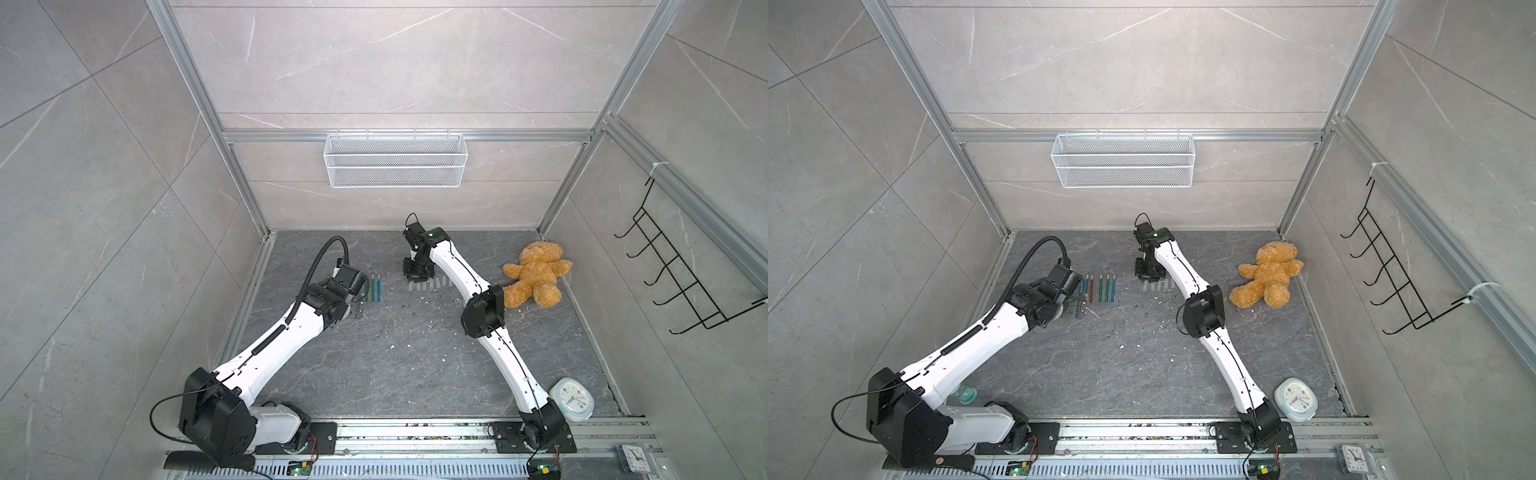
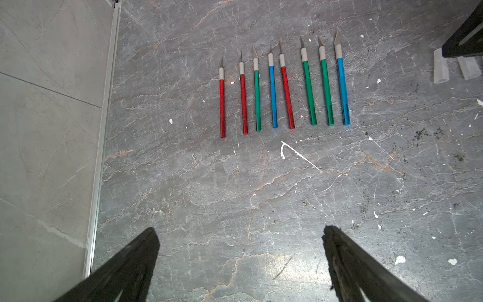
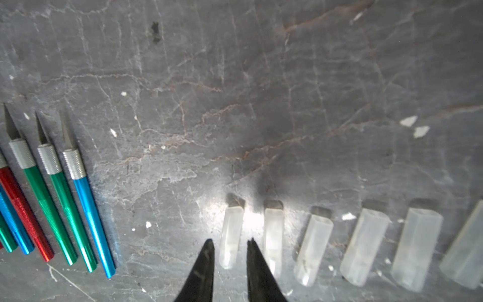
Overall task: Remove protective caps from carving knives
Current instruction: Place the protective sleeve at the center of the board, then pick up the carving knife from the center of the board.
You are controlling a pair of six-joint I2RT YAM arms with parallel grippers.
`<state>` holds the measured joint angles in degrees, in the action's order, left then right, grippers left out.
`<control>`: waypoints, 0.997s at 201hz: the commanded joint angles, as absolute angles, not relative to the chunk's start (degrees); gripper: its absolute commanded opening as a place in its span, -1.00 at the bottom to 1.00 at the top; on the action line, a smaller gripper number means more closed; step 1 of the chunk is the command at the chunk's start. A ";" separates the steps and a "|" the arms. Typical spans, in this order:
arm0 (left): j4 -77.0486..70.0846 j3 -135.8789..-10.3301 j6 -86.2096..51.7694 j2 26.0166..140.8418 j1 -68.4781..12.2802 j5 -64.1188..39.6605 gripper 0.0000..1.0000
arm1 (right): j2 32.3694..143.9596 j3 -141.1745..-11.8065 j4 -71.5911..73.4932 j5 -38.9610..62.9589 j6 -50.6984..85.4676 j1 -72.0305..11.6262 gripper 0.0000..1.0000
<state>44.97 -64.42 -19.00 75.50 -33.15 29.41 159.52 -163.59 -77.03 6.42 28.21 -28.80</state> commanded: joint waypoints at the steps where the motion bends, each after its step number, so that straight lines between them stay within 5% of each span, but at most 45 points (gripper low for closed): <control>1: 45.85 -67.15 -17.58 76.10 -33.31 29.09 1.00 | 154.43 -166.18 -80.14 5.30 26.64 -28.85 -0.48; 112: 45.52 -68.50 -17.93 77.98 -33.31 16.60 1.00 | 134.65 -160.80 -83.06 -4.86 24.65 -31.38 -0.19; 200: 48.49 -77.33 -27.18 87.78 -41.03 12.97 1.00 | 93.72 -106.48 -56.69 -9.38 26.90 -28.98 0.24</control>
<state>46.61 -73.58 -22.74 84.09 -37.08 13.37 102.21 -114.65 -64.31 -6.04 25.85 -30.81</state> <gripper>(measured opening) 0.999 0.600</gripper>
